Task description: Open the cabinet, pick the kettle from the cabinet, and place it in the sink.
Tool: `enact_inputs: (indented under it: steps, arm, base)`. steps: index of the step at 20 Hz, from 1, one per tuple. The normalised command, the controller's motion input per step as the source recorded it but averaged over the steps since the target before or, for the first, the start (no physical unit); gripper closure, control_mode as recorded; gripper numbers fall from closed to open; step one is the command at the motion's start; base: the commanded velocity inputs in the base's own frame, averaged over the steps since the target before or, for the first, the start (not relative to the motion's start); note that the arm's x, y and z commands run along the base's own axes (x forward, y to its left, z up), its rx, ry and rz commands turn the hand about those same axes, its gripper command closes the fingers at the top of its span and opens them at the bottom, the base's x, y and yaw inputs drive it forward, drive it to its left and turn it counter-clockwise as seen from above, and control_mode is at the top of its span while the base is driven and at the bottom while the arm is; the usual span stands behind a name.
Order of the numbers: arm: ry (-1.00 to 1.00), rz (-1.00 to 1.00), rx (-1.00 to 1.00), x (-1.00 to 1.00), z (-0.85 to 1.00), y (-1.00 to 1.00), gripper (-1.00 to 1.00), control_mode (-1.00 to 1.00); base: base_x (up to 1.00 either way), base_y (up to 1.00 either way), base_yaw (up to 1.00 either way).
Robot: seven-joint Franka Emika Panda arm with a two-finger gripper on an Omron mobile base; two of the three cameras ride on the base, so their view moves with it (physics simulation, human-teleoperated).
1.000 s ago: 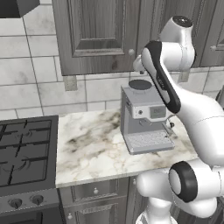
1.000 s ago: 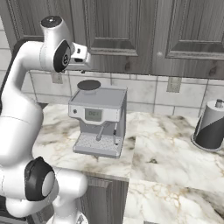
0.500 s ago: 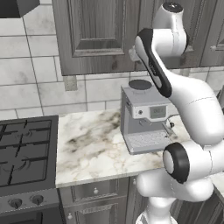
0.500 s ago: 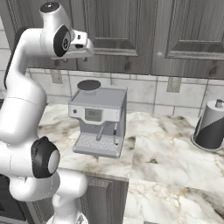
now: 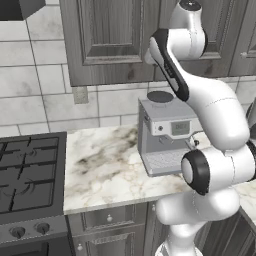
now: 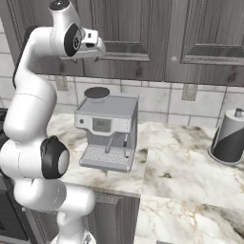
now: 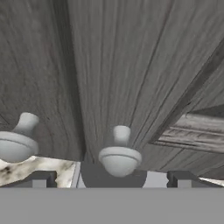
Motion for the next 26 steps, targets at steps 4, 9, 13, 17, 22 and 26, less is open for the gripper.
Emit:
enact_inputs:
  steps: [4,9,13,17,22,26]
  arm:
    - [0.00,0.00,0.00,0.38,0.03,0.00,-1.00,-1.00]
    - [0.00,0.00,0.00,0.40,0.04,0.00,-1.00,-1.00]
    - [0.00,0.00,0.00,0.36,0.00,-0.02,-1.00,-1.00]
    - [-0.04,0.00,0.00,0.22,0.00,-0.02,-1.00,-1.00]
    - [-0.08,0.00,0.00,0.16,0.06,0.00,-1.00,-1.00]
    - [-0.08,0.00,0.00,0.16,0.10,0.00,-1.00,-1.00]
  base:
    - [0.00,0.00,0.00]
    - [0.00,0.00,0.00]
    - [0.00,0.00,0.00]
    - [0.00,0.00,0.00]
    - [0.00,0.00,0.00]
    - [0.00,0.00,0.00]
